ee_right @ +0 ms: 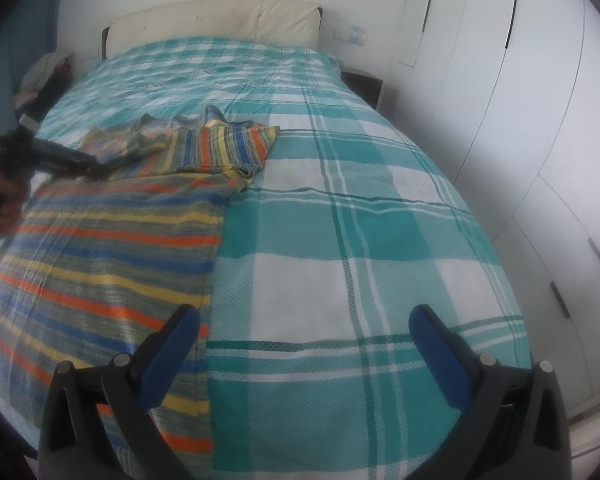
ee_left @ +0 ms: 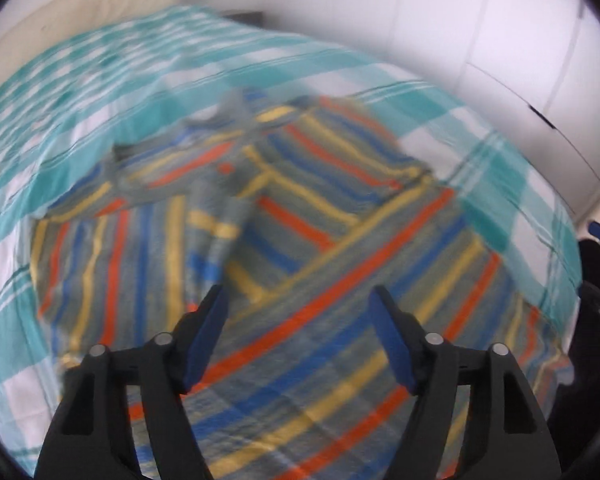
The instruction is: Fold small clothes
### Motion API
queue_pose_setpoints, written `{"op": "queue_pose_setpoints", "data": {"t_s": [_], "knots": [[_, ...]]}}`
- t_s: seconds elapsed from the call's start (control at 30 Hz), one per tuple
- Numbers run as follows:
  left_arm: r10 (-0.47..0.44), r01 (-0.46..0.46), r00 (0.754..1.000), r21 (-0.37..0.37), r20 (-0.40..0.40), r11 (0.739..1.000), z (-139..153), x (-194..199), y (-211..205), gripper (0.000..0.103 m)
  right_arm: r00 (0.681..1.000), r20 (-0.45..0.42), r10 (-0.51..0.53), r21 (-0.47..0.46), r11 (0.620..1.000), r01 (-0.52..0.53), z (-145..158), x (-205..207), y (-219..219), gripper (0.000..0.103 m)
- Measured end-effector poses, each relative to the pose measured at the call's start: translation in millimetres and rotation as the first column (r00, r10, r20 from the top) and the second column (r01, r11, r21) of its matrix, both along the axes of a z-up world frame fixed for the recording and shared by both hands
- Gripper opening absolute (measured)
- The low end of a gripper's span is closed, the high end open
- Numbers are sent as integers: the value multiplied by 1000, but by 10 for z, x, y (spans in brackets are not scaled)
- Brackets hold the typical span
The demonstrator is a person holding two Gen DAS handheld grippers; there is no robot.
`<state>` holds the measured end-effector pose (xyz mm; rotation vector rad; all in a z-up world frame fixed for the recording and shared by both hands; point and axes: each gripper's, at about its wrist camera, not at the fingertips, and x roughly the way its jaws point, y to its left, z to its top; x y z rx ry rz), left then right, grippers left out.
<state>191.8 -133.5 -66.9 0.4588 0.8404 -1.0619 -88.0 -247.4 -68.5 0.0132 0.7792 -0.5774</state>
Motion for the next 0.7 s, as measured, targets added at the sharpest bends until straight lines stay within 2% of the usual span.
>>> {"op": "queue_pose_setpoints", "data": {"t_s": [0.07, 0.17, 0.23, 0.3, 0.4, 0.5, 0.57, 0.7], "knots": [[0, 1, 1000, -11, 22, 1000, 60, -94, 39, 90, 1000, -5, -6, 3, 1000, 6, -17, -22, -20, 103], [96, -97, 994, -29, -44, 995, 102, -13, 187, 92, 1000, -6, -20, 11, 1000, 20, -38, -48, -63, 103], [190, -191, 981, -16, -30, 982, 100, 85, 256, 93, 1000, -4, -28, 18, 999, 28, -49, -57, -83, 103], [241, -242, 970, -12, -13, 970, 72, 207, 267, 92, 1000, -6, -26, 28, 999, 26, -59, -45, -81, 103], [223, -224, 974, -24, -41, 974, 3, 319, 122, 85, 1000, -7, -13, 22, 1000, 13, -62, -10, -29, 103], [220, -220, 975, -8, -34, 975, -62, 432, -93, 70, 1000, -7, 0, 22, 1000, 0, -62, 11, 34, 103], [245, -246, 966, -2, -82, 969, -123, 557, -173, 48, 1000, -4, 7, 27, 1000, -7, -61, 1, 63, 103], [271, -272, 957, 0, -102, 962, -200, 675, -254, 22, 1000, -11, 8, 24, 1000, -7, -87, -51, 79, 103]]}}
